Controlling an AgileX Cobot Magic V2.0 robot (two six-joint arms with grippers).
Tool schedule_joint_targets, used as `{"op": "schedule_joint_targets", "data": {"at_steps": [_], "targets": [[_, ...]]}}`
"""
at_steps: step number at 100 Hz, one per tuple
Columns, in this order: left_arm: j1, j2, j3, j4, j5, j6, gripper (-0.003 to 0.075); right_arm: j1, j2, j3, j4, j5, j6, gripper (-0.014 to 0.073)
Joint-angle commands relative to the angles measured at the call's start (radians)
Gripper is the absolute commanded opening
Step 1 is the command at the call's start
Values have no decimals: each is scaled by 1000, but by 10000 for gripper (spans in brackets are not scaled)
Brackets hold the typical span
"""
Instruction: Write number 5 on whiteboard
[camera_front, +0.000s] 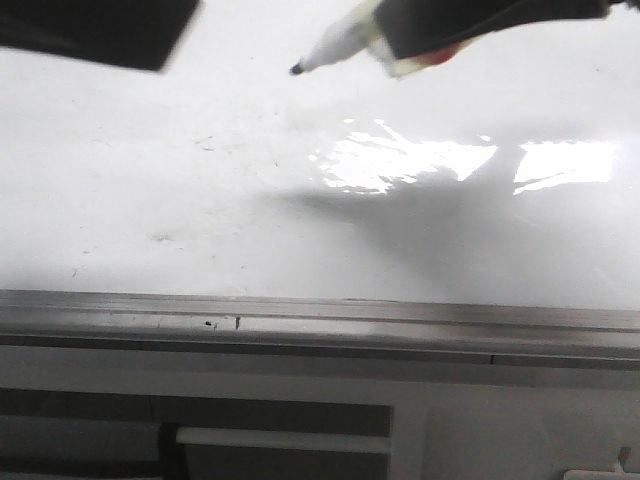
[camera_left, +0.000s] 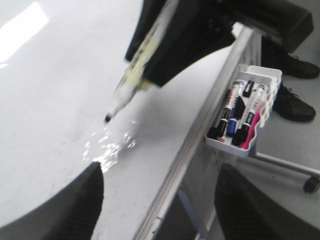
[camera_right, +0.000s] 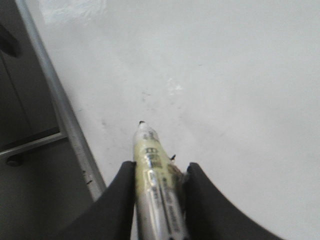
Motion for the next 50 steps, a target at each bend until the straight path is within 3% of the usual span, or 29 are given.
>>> {"op": "schedule_joint_targets", "data": {"at_steps": [1, 15, 32, 50], "targets": [[65, -96, -2, 20, -16, -105, 384, -55, -65, -35, -38, 1, 0, -41], [235, -220, 84, 40, -61, -235, 289, -104, -113, -35, -122, 121, 20, -41], [378, -280, 146, -27, -117, -247, 121, -111, -105, -35, -388, 110, 215, -41], [426, -273, 153, -99, -197, -245, -19, -105, -60, -108, -393, 104, 228, -41]]}}
